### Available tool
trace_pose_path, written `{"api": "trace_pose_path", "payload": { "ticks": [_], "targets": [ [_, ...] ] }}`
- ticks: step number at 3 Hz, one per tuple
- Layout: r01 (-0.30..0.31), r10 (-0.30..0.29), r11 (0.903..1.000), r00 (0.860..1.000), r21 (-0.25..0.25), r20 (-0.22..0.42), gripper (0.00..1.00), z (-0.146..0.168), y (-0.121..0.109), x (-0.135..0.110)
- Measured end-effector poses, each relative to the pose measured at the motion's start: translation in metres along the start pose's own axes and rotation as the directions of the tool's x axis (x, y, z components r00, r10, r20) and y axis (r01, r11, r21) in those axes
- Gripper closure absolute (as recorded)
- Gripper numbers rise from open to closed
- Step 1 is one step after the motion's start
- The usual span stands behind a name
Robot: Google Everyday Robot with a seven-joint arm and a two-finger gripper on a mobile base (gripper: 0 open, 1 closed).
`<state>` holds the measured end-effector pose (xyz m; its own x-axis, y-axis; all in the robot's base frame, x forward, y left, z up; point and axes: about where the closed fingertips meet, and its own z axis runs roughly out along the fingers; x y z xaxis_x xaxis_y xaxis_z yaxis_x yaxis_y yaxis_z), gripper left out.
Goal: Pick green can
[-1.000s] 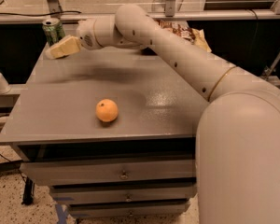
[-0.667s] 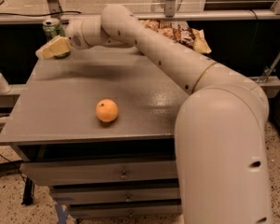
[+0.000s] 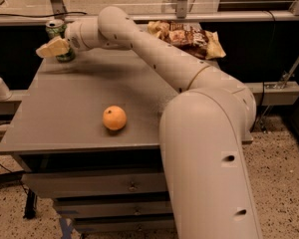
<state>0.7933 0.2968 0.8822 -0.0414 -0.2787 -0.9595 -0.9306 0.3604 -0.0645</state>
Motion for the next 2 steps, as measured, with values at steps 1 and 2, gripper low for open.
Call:
{"api": "trace_pose_path", "payload": {
  "ticks": [1, 2],
  "targets": [
    [-0.023, 0.023, 0.9997, 1.000, 0.007, 0.000, 0.38, 0.0078, -0.0050, 0.0103],
    [-0.037, 0.037, 0.9993, 0.999, 0.011, -0.004, 0.61, 0.0084, -0.0073, 0.0184]
  ]
}}
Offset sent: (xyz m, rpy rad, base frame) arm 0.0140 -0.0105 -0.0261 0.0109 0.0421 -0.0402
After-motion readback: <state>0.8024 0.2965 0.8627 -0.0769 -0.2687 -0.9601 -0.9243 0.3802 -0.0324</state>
